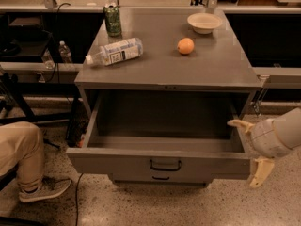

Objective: Open top drawer

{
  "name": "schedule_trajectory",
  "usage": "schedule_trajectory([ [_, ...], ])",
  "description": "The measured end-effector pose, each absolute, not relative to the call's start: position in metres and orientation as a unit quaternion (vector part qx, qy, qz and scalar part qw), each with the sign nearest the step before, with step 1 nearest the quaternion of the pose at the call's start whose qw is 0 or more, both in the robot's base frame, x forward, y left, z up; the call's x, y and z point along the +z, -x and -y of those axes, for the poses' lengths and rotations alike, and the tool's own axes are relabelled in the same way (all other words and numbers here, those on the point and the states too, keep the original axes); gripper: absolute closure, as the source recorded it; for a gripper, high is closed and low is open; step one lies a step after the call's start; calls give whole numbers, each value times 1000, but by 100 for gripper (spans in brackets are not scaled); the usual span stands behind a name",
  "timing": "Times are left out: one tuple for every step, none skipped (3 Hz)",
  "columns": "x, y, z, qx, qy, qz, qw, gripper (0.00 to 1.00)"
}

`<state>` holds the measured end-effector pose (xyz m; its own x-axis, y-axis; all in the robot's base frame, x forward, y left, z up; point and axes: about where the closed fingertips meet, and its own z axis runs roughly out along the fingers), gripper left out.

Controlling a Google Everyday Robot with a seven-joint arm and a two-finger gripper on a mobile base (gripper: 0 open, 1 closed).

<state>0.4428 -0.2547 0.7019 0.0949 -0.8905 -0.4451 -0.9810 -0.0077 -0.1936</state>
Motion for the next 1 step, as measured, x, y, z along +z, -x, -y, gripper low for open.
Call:
schedule_trajectory([
  [734,-445,275,71,698,-669,246,0],
])
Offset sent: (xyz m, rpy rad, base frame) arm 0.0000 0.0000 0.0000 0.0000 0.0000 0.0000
